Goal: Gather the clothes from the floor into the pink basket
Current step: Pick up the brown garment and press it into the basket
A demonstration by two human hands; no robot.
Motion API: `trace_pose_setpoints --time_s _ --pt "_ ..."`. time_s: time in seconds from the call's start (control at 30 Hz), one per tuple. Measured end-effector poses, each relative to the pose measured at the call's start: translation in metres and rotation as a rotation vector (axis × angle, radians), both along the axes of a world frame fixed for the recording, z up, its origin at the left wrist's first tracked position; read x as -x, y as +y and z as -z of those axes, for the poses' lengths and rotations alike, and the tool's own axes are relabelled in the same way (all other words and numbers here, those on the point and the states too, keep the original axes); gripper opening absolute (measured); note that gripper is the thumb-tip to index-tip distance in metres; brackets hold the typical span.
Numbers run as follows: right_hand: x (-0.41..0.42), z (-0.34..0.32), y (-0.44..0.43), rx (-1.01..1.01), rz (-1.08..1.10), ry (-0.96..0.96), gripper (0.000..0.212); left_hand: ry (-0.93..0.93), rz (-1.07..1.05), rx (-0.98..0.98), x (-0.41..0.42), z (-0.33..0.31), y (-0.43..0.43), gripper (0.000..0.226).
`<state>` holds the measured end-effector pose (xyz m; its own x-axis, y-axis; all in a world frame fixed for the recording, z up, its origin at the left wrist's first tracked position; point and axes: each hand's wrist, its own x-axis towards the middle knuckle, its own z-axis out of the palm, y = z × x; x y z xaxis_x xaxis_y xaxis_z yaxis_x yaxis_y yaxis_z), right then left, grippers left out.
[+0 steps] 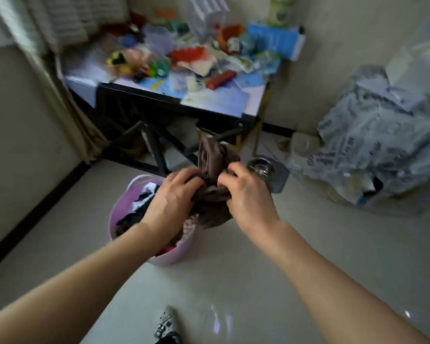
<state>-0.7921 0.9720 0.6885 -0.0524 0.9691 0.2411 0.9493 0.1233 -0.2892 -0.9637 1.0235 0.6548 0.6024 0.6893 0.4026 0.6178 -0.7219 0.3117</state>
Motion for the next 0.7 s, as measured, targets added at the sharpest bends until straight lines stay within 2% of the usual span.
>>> trace_pose_setpoints --time_s 0.07,0.13,0.3,0.43,0.7 --pt "0.032 -0.037 0.035 -0.063 -0.038 0.01 0.021 -0.048 -0.082 -0.064 0.035 -0.037 0.028 0.029" --pt "0.057 -0.065 0.068 -0.094 -0.039 0.046 0.022 -0.09 -0.137 -0.081 0.062 -0.063 0.057 0.025" --pt "0.124 -0.098 0.142 -0.114 -0.051 0.083 0.022 -0.192 -0.219 -0.074 0.126 -0.091 0.123 0.027" --pt "0.172 -0.076 0.193 -0.054 -0.054 0.096 0.021 -0.206 -0.248 0.008 0.17 -0.064 0.169 0.026" --pt "0.198 0.032 0.255 0.14 -0.027 0.196 0.021 -0.166 -0.281 0.186 0.197 0.034 0.222 0.025"
